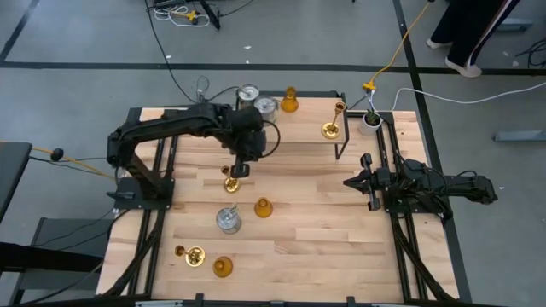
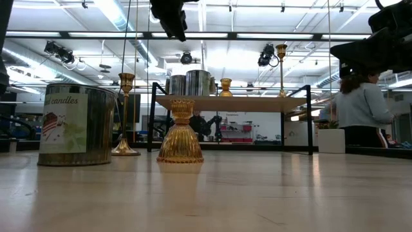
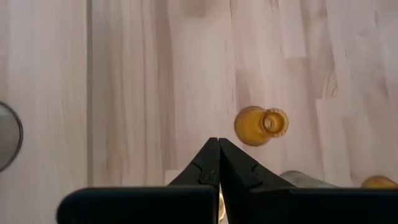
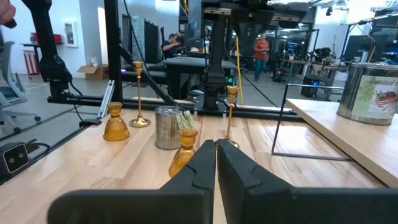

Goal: Pick & Place candle stick holders
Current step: Put the scented candle on the shelf aligned with the other scented candles

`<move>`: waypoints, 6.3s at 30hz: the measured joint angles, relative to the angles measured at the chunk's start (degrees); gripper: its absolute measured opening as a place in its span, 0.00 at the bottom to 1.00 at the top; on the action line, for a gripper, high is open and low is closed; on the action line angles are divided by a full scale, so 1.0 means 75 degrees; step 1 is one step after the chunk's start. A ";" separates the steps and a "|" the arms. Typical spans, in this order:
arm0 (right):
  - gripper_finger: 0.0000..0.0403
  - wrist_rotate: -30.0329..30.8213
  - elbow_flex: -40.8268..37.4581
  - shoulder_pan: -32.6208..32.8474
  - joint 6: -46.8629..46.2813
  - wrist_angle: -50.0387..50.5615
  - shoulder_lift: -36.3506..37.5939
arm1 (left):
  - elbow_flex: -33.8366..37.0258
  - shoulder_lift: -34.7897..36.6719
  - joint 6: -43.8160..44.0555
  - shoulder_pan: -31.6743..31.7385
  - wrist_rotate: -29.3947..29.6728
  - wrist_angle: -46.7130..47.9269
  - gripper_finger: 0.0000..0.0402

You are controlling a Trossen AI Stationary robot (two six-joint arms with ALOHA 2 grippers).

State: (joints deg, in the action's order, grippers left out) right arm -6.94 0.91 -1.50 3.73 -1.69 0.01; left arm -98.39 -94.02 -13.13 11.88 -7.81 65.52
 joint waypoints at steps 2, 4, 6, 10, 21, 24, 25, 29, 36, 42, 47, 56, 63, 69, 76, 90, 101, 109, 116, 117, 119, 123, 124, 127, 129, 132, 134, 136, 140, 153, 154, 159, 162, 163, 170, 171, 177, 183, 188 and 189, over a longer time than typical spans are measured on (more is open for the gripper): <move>0.05 0.0004 0.0001 0.0000 -0.0002 0.0000 0.0000 | 0.0238 0.0164 0.0003 0.0002 -0.0018 -0.0024 0.01; 0.05 0.0005 0.0000 0.0000 -0.0002 0.0000 0.0000 | 0.0715 0.0444 0.0047 -0.0036 -0.0011 -0.0169 0.01; 0.05 0.0003 0.0000 -0.0003 -0.0003 0.0000 0.0000 | 0.1275 0.0733 0.0229 -0.0110 -0.0018 -0.0512 0.01; 0.05 0.0003 0.0000 -0.0002 -0.0001 0.0000 0.0000 | 0.2231 0.1348 0.0683 -0.0178 -0.0366 -0.1300 0.01; 0.05 0.0003 0.0000 -0.0001 0.0000 -0.0002 0.0000 | 0.3328 0.2635 0.0729 -0.0394 -0.0491 -0.1388 0.04; 0.05 0.0003 0.0000 0.0000 0.0000 0.0000 0.0000 | 0.3705 0.2956 0.0727 -0.0613 -0.0490 -0.1391 0.06; 0.05 0.0002 0.0000 -0.0002 -0.0001 0.0000 0.0000 | 0.3828 0.3047 0.0726 -0.0692 -0.0488 -0.1441 0.06; 0.05 0.0003 0.0000 0.0000 -0.0002 0.0000 0.0000 | 0.4177 0.3358 0.0758 -0.0948 -0.0409 -0.1494 0.06; 0.05 0.0002 0.0000 0.0000 -0.0002 0.0000 0.0000 | 0.4191 0.3418 0.0939 -0.1361 -0.0242 -0.1553 0.08; 0.05 0.0003 0.0000 0.0000 -0.0002 -0.0002 0.0000 | 0.4191 0.3415 0.0447 -0.1994 -0.0034 -0.1556 0.19; 0.05 0.0003 0.0000 0.0000 -0.0002 0.0000 0.0000 | 0.4191 0.3405 -0.0241 -0.2547 0.0152 -0.1499 0.35; 0.05 0.0003 0.0000 -0.0003 0.0000 -0.0003 0.0000 | 0.4191 0.3103 -0.0477 -0.3172 0.0271 -0.1251 0.68; 0.05 0.0002 0.0000 -0.0003 -0.0002 0.0000 0.0000 | 0.4182 0.2767 0.0451 -0.3512 0.0262 -0.1174 0.87; 0.05 0.0003 0.0000 0.0000 -0.0003 -0.0003 0.0000 | 0.4182 0.2117 0.1548 -0.3689 0.0561 -0.1208 0.98; 0.05 0.0003 0.0000 -0.0001 -0.0002 -0.0003 0.0000 | 0.4182 0.1319 0.2713 -0.3768 0.0650 -0.1399 0.99; 0.05 0.0003 0.0000 -0.0001 -0.0002 -0.0002 0.0000 | 0.4184 0.1081 0.4455 -0.4370 0.1451 -0.1455 0.99; 0.05 0.0003 0.0000 -0.0003 -0.0003 -0.0003 0.0000 | 0.4185 0.1081 0.4474 -0.4456 0.1620 -0.1428 0.99; 0.05 0.0003 0.0000 0.0000 -0.0003 -0.0001 0.0000 | 0.4191 0.1014 0.4926 -0.4453 0.1615 -0.1363 0.99; 0.05 0.0003 0.0000 0.0000 -0.0001 0.0000 0.0000 | 0.4613 0.0932 0.5330 -0.4435 0.1568 -0.1607 0.99; 0.05 0.0003 0.0000 -0.0003 -0.0003 0.0000 0.0000 | 0.4730 0.0932 0.5364 -0.4443 0.1508 -0.1670 0.99; 0.05 0.0003 0.0002 -0.0003 0.0000 -0.0003 0.0000 | 0.4882 0.0934 0.5492 -0.4481 0.1455 -0.1674 0.99; 0.05 0.0003 0.0001 -0.0001 -0.0002 -0.0001 0.0000 | 0.5064 0.0930 0.5520 -0.4485 0.1384 -0.1872 0.99; 0.05 0.0003 0.0000 -0.0001 -0.0001 0.0000 0.0000 | 0.5107 0.0928 0.5502 -0.4482 0.1393 -0.1895 0.99; 0.05 0.0003 0.0000 -0.0003 0.0000 0.0000 0.0000 | 0.5143 0.0928 0.5490 -0.4479 0.1428 -0.1987 0.99; 0.05 0.0003 0.0000 -0.0002 0.0000 0.0000 0.0000 | 0.5143 0.0929 0.5477 -0.4479 0.1482 -0.2016 0.99; 0.05 0.0003 0.0000 -0.0003 -0.0001 0.0000 0.0000 | 0.5143 0.0927 0.5461 -0.4482 0.1711 -0.2273 0.99; 0.05 0.0003 0.0000 -0.0003 -0.0002 0.0000 0.0000 | 0.5143 0.0927 0.5400 -0.4463 0.1813 -0.2412 0.99; 0.05 0.0003 0.0000 0.0000 -0.0003 0.0000 0.0000 | 0.5161 0.0930 0.5280 -0.4416 0.1819 -0.2631 0.99; 0.05 0.0003 0.0001 -0.0002 -0.0001 -0.0001 0.0000 | 0.5330 0.0871 0.5266 -0.4267 0.1758 -0.2917 0.99; 0.05 0.0003 0.0000 0.0000 -0.0001 0.0000 0.0000 | 0.5712 0.0871 0.5475 -0.4170 0.1589 -0.3119 0.99; 0.05 0.0003 0.0000 0.0000 -0.0003 0.0000 0.0000 | 0.5712 0.0871 0.5490 -0.4170 0.1610 -0.3148 0.99; 0.05 0.0003 0.0000 -0.0003 -0.0003 -0.0003 0.0000 | 0.5697 0.0871 0.5855 -0.4170 0.1587 -0.3141 0.96; 0.05 0.0003 0.0000 -0.0003 0.0000 0.0000 0.0000 | 0.5588 0.0871 0.5927 -0.4176 0.1451 -0.3118 0.93; 0.05 0.0003 0.0000 -0.0001 -0.0002 -0.0002 0.0000 | 0.5545 0.0871 0.5928 -0.4176 0.1459 -0.3134 0.93; 0.05 0.0003 0.0000 -0.0001 -0.0002 -0.0002 0.0000 | 0.5259 0.0871 0.5943 -0.4176 0.1362 -0.2993 0.93; 0.05 0.0003 0.0000 -0.0001 -0.0001 0.0000 0.0000 | 0.5195 0.0871 0.6028 -0.4176 0.1290 -0.2990 0.93; 0.05 0.0003 0.0000 -0.0003 -0.0003 -0.0002 0.0000 | 0.4785 0.0871 0.6335 -0.4179 0.0887 -0.2922 0.93; 0.05 0.0003 0.0000 -0.0001 -0.0002 -0.0001 0.0000 | 0.4227 0.0871 0.6521 -0.4156 0.0872 -0.2771 0.93; 0.05 0.0003 0.0000 -0.0002 -0.0001 -0.0001 0.0000 | 0.3700 0.0880 0.6528 -0.4101 0.0867 -0.2465 0.93; 0.05 0.0003 0.0000 -0.0003 0.0000 0.0000 0.0000 | 0.3596 0.0880 0.6528 -0.4074 0.0871 -0.2337 0.93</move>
State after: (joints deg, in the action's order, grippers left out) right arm -6.92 0.91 -1.52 3.73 -1.69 0.01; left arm -71.42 -87.42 35.83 -18.68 -1.28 47.99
